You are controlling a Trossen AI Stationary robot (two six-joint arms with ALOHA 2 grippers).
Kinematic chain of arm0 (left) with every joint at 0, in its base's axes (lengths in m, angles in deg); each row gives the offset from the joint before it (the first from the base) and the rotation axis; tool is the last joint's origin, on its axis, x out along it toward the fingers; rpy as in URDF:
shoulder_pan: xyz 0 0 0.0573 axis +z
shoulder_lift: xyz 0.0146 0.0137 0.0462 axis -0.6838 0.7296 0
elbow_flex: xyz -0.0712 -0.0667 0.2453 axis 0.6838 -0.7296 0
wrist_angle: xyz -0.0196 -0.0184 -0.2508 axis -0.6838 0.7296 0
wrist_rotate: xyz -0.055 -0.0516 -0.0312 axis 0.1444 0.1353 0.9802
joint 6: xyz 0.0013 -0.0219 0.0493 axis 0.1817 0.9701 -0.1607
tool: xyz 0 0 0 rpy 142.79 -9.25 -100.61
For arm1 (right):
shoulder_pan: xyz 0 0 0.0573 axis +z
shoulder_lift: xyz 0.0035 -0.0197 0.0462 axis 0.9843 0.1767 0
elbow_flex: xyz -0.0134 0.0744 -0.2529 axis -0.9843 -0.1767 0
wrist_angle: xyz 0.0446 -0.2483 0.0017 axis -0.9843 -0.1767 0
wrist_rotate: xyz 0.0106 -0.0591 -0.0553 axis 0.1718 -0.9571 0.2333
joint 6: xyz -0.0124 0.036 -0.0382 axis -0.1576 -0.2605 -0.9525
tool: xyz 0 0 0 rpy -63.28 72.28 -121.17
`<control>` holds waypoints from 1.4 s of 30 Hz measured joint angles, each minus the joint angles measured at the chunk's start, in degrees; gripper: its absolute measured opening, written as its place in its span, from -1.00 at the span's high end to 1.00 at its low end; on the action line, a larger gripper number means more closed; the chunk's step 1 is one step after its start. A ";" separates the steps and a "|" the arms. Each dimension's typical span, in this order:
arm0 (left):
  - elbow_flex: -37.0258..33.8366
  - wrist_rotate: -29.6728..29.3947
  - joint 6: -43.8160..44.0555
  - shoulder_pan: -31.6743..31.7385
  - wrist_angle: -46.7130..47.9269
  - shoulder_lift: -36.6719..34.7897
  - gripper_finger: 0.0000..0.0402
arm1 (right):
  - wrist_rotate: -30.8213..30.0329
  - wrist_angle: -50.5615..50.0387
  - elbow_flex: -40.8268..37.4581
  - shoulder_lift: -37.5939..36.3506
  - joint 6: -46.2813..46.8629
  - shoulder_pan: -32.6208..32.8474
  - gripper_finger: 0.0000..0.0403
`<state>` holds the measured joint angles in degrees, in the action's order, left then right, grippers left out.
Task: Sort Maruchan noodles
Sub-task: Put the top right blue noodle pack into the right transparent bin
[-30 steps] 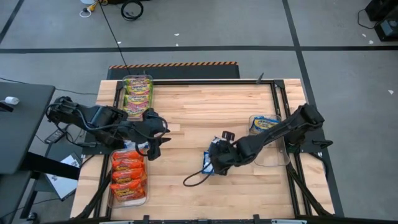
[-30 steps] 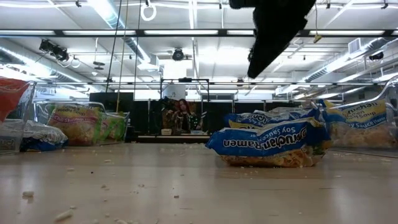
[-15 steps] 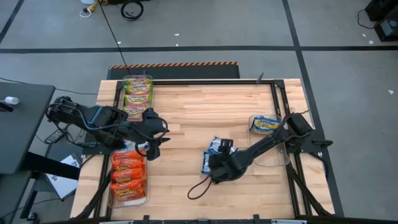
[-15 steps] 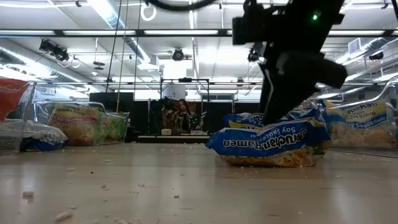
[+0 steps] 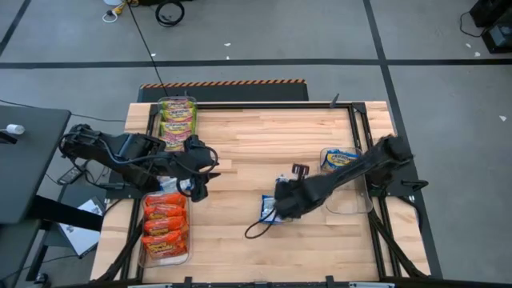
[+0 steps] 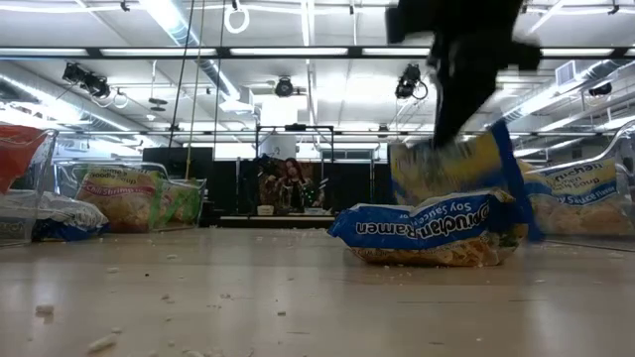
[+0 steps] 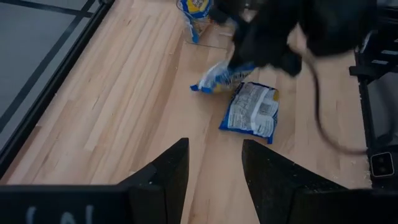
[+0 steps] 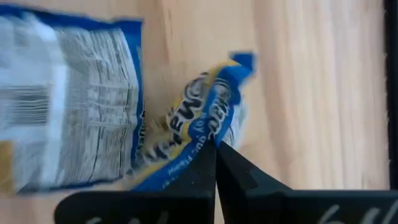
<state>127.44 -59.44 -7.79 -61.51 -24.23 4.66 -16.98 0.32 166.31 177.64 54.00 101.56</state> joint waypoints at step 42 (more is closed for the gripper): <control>-0.02 -1.06 3.66 0.86 -57.30 12.61 0.24 | 45.77 -3.40 -34.31 -52.34 -39.59 -2.17 0.98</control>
<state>127.42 -60.50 -4.13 -60.66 -81.53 17.27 28.78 -3.08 131.99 125.30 14.41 99.39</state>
